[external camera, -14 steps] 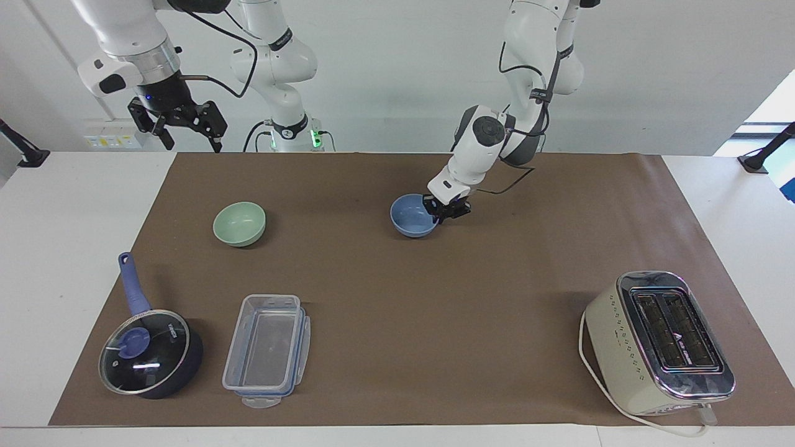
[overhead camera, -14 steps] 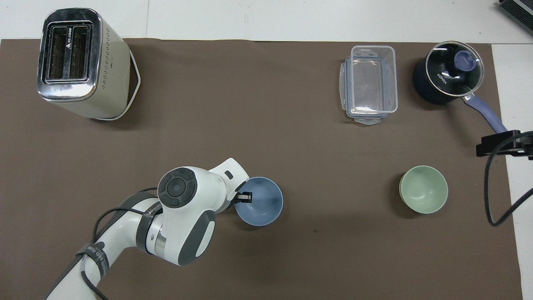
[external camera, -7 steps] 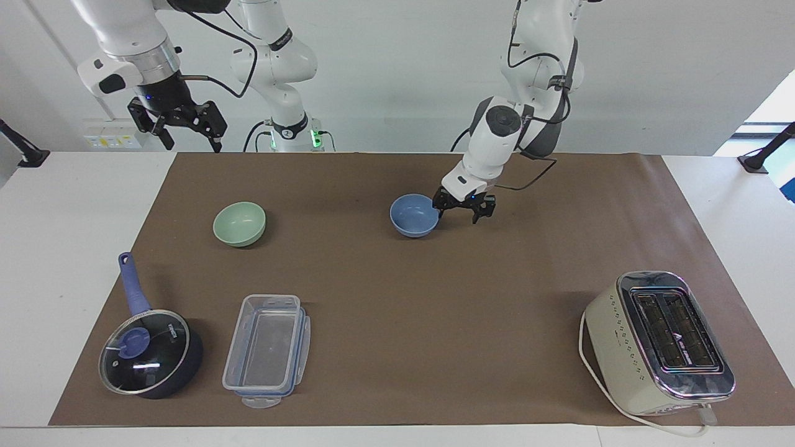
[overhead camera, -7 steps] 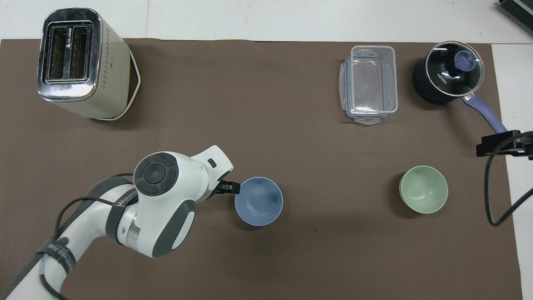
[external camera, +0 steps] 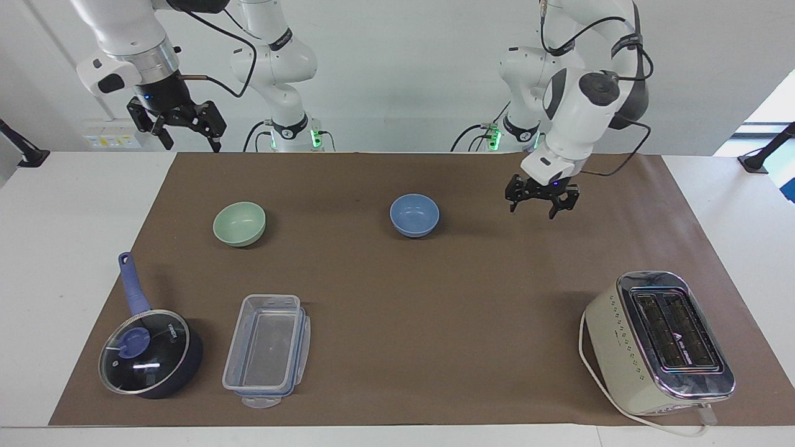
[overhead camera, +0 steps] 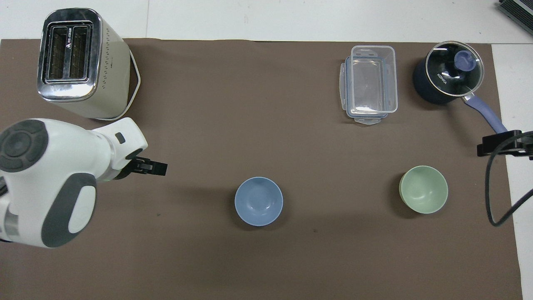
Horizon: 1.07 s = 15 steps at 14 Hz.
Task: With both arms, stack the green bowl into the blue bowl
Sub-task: 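Release the blue bowl and withdraw the left gripper to rest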
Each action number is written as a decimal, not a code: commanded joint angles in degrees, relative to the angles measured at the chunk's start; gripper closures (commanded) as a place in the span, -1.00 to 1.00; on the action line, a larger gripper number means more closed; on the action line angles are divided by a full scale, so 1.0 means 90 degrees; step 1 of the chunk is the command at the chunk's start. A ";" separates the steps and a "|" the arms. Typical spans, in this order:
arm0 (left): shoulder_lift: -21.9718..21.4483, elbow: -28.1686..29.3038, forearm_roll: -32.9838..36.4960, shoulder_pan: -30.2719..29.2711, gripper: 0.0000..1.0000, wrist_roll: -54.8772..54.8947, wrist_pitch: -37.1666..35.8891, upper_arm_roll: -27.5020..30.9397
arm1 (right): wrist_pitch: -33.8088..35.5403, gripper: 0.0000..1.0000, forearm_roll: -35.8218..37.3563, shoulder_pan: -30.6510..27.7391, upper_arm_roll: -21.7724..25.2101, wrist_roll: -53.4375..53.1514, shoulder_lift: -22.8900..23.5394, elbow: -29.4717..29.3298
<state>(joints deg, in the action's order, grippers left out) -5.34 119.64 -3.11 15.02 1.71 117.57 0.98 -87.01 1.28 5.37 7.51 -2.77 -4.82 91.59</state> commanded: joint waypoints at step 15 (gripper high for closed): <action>0.1072 -0.3470 0.0248 -0.1483 -1.00 0.1187 -0.2790 -0.0089 | -0.2214 -1.00 -0.0025 -0.0782 0.0005 0.1439 0.0095 0.2106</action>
<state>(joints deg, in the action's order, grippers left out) 2.29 91.56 -2.04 2.21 11.75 95.11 0.92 -102.26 1.28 0.02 7.84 6.62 -3.84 105.82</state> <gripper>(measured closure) 0.000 0.000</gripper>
